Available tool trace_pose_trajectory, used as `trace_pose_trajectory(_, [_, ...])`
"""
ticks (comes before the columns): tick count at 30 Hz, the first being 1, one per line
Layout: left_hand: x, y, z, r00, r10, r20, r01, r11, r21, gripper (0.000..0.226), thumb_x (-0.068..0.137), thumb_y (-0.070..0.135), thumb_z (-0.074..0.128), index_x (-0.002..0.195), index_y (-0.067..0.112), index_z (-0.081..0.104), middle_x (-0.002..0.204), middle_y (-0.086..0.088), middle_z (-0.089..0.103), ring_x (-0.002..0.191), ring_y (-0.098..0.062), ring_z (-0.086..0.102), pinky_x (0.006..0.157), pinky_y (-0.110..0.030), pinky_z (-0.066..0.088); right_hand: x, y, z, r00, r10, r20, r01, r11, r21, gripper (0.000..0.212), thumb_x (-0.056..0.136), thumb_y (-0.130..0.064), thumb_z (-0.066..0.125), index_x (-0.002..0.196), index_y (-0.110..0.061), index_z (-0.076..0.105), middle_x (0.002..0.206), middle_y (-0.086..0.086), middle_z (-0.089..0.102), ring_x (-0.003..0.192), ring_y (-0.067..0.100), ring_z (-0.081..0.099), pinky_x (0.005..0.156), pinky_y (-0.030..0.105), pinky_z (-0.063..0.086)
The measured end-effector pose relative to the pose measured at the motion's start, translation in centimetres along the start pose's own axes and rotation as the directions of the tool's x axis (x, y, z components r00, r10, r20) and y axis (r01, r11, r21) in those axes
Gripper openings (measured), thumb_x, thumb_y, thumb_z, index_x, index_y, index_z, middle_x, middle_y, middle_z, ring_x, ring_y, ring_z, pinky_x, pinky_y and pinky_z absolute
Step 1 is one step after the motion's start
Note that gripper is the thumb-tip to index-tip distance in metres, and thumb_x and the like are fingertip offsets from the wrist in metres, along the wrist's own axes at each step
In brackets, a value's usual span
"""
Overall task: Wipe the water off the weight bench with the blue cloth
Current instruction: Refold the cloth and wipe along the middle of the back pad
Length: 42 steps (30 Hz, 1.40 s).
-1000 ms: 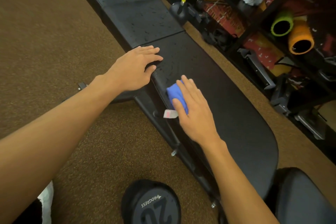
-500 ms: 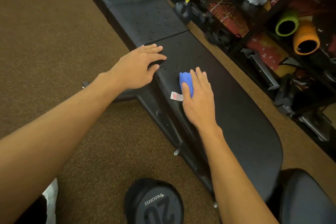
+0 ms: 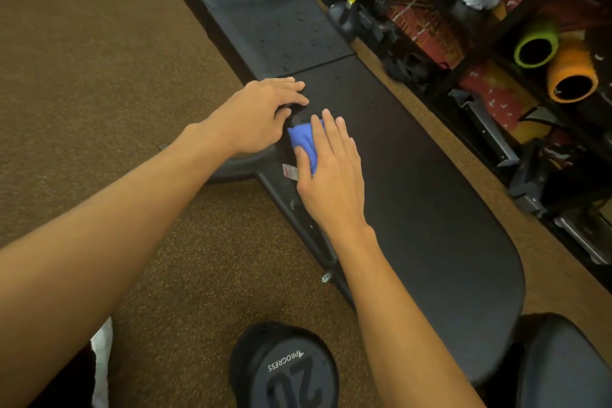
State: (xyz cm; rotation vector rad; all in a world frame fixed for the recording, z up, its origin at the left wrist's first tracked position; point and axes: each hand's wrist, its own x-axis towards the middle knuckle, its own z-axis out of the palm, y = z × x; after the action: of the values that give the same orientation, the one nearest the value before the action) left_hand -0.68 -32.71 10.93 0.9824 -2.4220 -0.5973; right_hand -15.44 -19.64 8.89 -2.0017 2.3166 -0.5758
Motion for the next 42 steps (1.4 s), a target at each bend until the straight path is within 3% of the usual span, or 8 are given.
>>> trace_pose_trajectory(5, [-0.5,-0.2,-0.2,1.000,-0.009,0.004,0.009,1.000,-0.003,0.048,0.103,0.000,0.054,0.147,0.018,0.062,0.163,-0.001,0.046,0.157,-0.014,0.032,0.120,-0.016,0.010,-4.9,1.8,-1.0,0.998,0.041,-0.047,-0.039,0.999,0.038,0.060,0.112,-0.037,0.048,0.166,-0.016,0.034,0.175,0.000,0.026,0.164,0.016,0.014,0.133,0.044,0.021])
trace_pose_trajectory(15, [-1.0,-0.6,-0.5,1.000,-0.023,0.021,0.023,1.000,-0.007,0.055,0.100,-0.008,0.045,0.148,0.014,0.060,0.164,-0.002,0.046,0.157,-0.015,0.032,0.128,-0.029,0.018,-0.2,-0.8,0.5,0.996,0.057,-0.070,-0.056,0.998,0.020,0.058,0.111,-0.033,0.048,0.164,-0.013,0.038,0.173,0.006,0.029,0.163,0.026,0.018,0.131,0.050,0.024])
trace_pose_trajectory(20, [-1.3,-0.6,-0.9,0.998,-0.048,0.028,0.049,0.998,-0.028,0.056,0.101,-0.009,0.043,0.149,0.016,0.060,0.165,0.000,0.045,0.158,-0.013,0.030,0.124,-0.022,0.013,-4.3,0.7,-0.6,0.998,0.031,-0.063,-0.030,0.999,0.019,0.058,0.110,-0.032,0.052,0.164,-0.016,0.038,0.174,0.002,0.028,0.164,0.021,0.016,0.132,0.045,0.020])
trace_pose_trajectory(26, [-1.2,-0.5,-1.0,0.999,-0.050,0.018,0.051,0.998,-0.023,0.054,0.101,-0.008,0.044,0.146,0.015,0.062,0.163,0.000,0.048,0.157,-0.015,0.033,0.130,-0.034,0.022,0.0,-1.5,0.6,0.994,0.083,-0.075,-0.081,0.996,0.029,0.059,0.108,-0.032,0.052,0.163,-0.014,0.040,0.172,0.006,0.032,0.163,0.027,0.020,0.129,0.052,0.026])
trace_pose_trajectory(32, [-0.3,0.3,-0.1,0.996,-0.082,-0.046,0.080,0.996,-0.038,0.042,0.104,0.007,0.054,0.143,0.016,0.064,0.158,-0.002,0.054,0.153,-0.018,0.041,0.129,-0.032,0.014,-3.5,1.2,-1.2,0.999,0.028,-0.023,-0.026,0.998,0.065,0.058,0.113,-0.039,0.044,0.166,-0.020,0.032,0.176,-0.003,0.023,0.164,0.015,0.010,0.133,0.039,0.012])
trace_pose_trajectory(35, [-0.2,0.8,0.5,0.998,-0.058,-0.019,0.057,0.998,-0.035,0.045,0.106,0.017,0.056,0.151,0.015,0.057,0.163,-0.002,0.047,0.157,-0.018,0.033,0.132,-0.038,0.012,-5.3,4.5,-2.8,0.994,0.105,0.026,-0.106,0.992,0.065,0.058,0.114,-0.044,0.038,0.168,-0.025,0.029,0.177,-0.009,0.018,0.164,0.009,0.006,0.133,0.035,0.007])
trace_pose_trajectory(39, [0.2,0.7,0.9,0.999,-0.032,0.017,0.032,0.999,-0.006,0.050,0.109,0.020,0.053,0.158,0.015,0.047,0.170,-0.001,0.035,0.161,-0.016,0.020,0.133,-0.040,0.006,-1.0,7.5,-3.5,0.955,0.296,0.033,-0.298,0.950,0.090,0.058,0.115,-0.041,0.036,0.168,-0.020,0.026,0.178,-0.003,0.013,0.165,0.016,0.003,0.134,0.044,0.006])
trace_pose_trajectory(42, [0.5,0.5,1.3,1.000,-0.022,0.020,0.022,1.000,-0.007,0.050,0.109,0.017,0.052,0.159,0.014,0.046,0.171,-0.002,0.033,0.162,-0.017,0.019,0.132,-0.040,0.004,2.1,5.8,-2.7,0.965,0.260,0.039,-0.262,0.963,0.060,0.058,0.115,-0.041,0.031,0.169,-0.019,0.023,0.178,0.001,0.011,0.165,0.020,0.001,0.134,0.046,0.003])
